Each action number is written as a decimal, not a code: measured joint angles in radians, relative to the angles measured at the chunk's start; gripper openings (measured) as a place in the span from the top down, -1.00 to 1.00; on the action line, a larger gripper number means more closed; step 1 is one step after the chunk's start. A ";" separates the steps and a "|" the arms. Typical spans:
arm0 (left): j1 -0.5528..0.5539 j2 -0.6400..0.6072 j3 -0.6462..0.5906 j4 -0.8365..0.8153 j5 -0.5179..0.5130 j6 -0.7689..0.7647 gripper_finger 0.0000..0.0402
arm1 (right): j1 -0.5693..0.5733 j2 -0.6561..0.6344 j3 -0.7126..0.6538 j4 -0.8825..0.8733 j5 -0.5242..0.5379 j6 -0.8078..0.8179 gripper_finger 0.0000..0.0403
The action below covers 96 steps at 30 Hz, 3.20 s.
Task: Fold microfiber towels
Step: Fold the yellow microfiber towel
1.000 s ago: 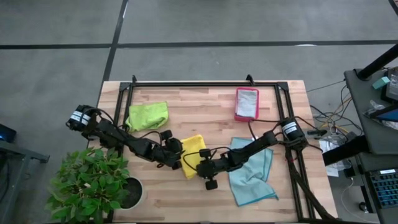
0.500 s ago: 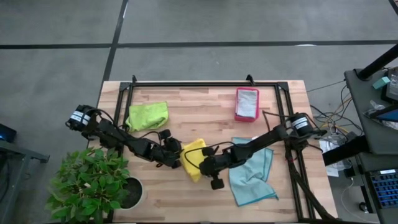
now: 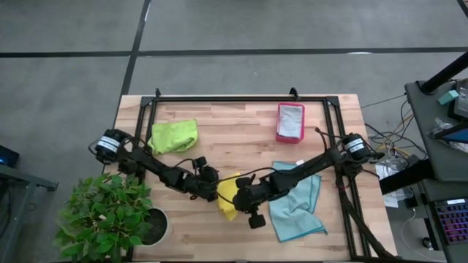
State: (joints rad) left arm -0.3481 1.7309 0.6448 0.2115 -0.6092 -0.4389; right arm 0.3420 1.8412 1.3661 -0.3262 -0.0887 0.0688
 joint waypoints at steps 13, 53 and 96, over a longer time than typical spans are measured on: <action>-0.034 0.030 0.037 0.024 0.059 0.033 0.17 | -0.041 0.000 0.056 -0.046 0.002 -0.113 0.94; -0.039 -0.268 0.035 -0.307 0.210 0.050 0.17 | -0.158 0.026 0.049 0.010 -0.046 -0.438 0.94; -0.084 -0.103 0.002 -0.206 0.220 -0.070 0.17 | -0.288 0.049 -0.060 0.272 -0.240 -0.381 0.94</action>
State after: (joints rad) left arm -0.4320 1.6283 0.6472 0.0051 -0.3889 -0.5091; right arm 0.0536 1.8898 1.3065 -0.0538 -0.3290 -0.3123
